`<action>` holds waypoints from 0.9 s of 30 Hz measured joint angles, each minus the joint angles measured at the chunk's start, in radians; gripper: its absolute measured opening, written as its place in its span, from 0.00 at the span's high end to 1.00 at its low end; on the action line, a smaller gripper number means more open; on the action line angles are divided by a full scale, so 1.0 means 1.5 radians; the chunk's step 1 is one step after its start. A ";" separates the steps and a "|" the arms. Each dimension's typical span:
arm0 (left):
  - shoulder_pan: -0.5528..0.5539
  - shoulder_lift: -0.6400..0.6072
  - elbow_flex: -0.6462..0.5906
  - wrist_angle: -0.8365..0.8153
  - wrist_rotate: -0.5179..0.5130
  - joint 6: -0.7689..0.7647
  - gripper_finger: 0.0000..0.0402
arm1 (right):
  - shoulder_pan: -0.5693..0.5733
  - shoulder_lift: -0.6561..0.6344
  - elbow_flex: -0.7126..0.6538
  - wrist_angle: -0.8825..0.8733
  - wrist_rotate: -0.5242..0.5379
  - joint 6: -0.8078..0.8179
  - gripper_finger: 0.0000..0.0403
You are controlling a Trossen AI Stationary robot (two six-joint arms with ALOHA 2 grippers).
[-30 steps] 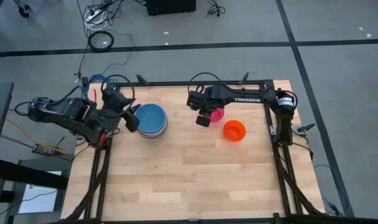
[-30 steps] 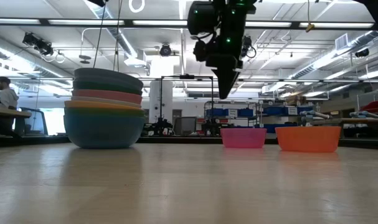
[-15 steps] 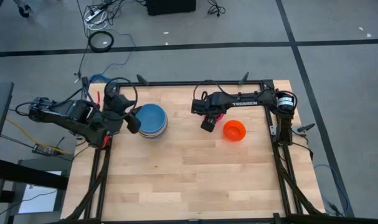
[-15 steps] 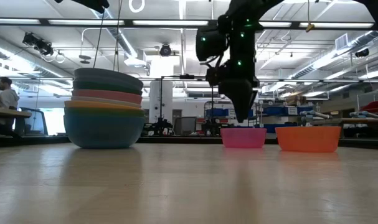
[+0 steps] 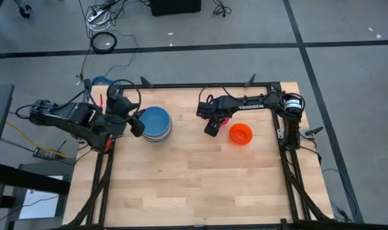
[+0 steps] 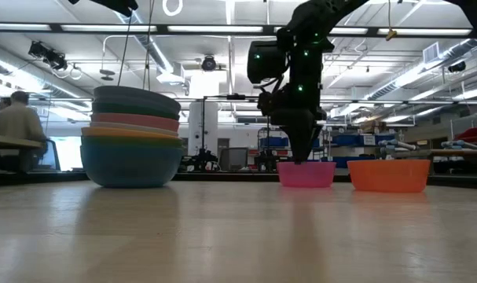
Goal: Nest bowls inside each other
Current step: Stack the red bowl on top of the blue bowl
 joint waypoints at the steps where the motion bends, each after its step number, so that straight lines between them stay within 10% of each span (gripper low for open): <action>1: 0.000 0.000 0.000 0.000 0.000 0.000 0.62 | 0.000 0.000 0.000 0.001 -0.006 0.001 0.53; 27: 0.000 0.000 0.001 0.000 -0.012 -0.002 0.62 | 0.002 0.001 0.115 0.003 -0.026 -0.029 0.53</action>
